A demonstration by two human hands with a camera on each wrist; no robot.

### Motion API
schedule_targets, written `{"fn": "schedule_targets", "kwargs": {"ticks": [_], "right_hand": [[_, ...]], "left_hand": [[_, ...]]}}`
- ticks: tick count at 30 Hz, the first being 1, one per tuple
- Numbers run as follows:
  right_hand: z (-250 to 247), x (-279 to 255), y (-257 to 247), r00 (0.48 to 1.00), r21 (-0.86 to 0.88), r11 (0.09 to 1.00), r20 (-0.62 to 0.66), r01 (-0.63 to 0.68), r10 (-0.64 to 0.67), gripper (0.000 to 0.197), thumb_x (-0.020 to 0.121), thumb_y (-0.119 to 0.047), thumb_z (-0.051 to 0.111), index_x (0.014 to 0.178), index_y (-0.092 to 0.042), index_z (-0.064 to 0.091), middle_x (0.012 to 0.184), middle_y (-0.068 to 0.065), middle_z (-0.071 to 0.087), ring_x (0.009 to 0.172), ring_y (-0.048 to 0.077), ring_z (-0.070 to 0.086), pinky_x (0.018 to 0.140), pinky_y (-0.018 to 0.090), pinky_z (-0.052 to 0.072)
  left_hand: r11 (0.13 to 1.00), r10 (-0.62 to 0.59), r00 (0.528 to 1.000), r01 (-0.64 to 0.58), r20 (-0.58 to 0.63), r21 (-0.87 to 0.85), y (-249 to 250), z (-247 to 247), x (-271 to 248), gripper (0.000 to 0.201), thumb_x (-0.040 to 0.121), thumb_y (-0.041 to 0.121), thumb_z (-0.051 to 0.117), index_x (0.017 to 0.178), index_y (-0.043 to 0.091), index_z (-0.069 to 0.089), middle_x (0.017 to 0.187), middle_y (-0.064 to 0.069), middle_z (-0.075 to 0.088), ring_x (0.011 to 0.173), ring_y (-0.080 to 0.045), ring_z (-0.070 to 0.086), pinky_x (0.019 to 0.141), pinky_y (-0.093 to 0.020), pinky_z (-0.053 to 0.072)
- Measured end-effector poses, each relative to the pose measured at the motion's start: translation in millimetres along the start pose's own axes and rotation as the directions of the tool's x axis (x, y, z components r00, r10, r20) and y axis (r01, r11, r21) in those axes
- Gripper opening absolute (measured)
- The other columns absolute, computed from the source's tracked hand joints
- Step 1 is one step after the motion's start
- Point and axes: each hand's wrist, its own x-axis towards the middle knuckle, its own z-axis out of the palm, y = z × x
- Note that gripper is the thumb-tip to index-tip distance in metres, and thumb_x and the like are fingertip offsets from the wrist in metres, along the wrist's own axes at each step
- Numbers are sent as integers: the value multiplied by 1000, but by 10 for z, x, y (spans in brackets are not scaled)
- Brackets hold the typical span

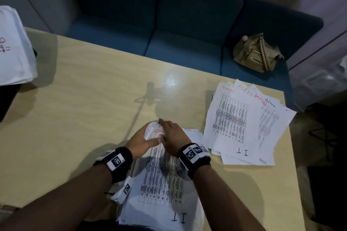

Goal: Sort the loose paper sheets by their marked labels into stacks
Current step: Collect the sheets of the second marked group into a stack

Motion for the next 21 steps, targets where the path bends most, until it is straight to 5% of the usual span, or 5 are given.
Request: {"fn": "schedule_targets", "kwargs": {"ticks": [4, 9, 12, 16, 21], "right_hand": [[-10, -47, 127, 999, 72, 997, 43, 1, -4, 60, 96, -28, 46, 150, -14, 22, 153, 11, 30, 138, 27, 31, 115, 39, 27], [-388, -135, 391, 970, 135, 972, -124, -191, 208, 48, 96, -29, 48, 142, -20, 38, 147, 3, 42, 135, 22, 37, 113, 40, 29], [-686, -284, 1042, 728, 168, 818, -384, -550, 568, 53, 87, -27, 61, 136, -15, 47, 144, 9, 44, 133, 25, 40, 111, 41, 32], [-858, -755, 1694, 357, 271, 430, -281, -861, 891, 79, 80, -33, 72, 143, -16, 28, 157, 11, 13, 144, 29, 13, 112, 59, 21], [-775, -1035, 1921, 440, 140, 467, -188, -873, 878, 105, 72, -40, 79, 150, -15, 14, 151, 14, 29, 137, 36, 30, 107, 51, 35]], "left_hand": [[998, 49, 996, -47, -72, 34, 6, 40, -6, 49, 90, 10, 63, 128, 37, 47, 116, 26, 54, 96, 29, 49, 76, 5, 36], [993, 26, 999, -21, -35, 120, -60, -59, 84, 52, 91, 10, 61, 120, 51, 51, 128, 7, 58, 115, -12, 56, 93, -27, 46], [990, 1, 1000, 3, -25, 142, -118, -159, 106, 49, 91, 9, 60, 111, 53, 54, 121, 7, 65, 113, -15, 60, 101, -36, 46], [994, -48, 998, 53, -49, 101, -184, -198, 113, 44, 92, 7, 59, 116, 43, 54, 117, 2, 67, 108, -16, 63, 100, -38, 47], [993, -56, 997, 62, -60, 101, -220, -174, 144, 42, 92, 9, 59, 121, 39, 54, 117, 3, 67, 110, -18, 62, 89, -29, 46]]}}
